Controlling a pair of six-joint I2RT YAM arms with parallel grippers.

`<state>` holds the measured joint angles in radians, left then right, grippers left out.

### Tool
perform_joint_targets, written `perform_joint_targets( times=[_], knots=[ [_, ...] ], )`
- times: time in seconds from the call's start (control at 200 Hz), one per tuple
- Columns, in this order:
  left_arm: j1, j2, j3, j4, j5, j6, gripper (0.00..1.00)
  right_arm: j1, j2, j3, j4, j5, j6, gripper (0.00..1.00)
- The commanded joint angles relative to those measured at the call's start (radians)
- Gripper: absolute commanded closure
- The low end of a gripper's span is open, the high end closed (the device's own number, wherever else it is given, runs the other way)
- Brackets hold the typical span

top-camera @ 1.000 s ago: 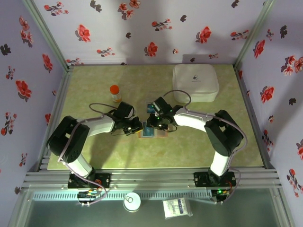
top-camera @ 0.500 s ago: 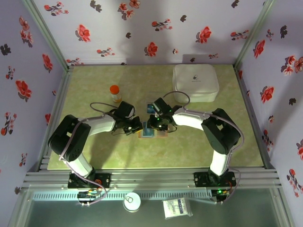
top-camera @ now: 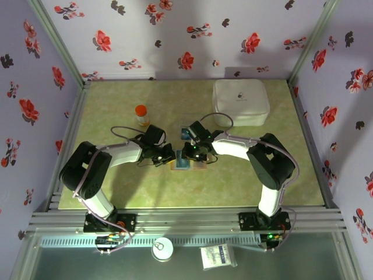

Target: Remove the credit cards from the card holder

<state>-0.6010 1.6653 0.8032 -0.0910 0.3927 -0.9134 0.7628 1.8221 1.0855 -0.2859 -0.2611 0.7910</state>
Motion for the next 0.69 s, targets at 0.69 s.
perform_joint_targets(
  times=[0.69],
  knots=[
    [-0.010,-0.021,0.068,-0.067,0.000,0.020,0.98,-0.011,-0.092,-0.022,-0.062,0.059,-0.025,0.74]
  ],
)
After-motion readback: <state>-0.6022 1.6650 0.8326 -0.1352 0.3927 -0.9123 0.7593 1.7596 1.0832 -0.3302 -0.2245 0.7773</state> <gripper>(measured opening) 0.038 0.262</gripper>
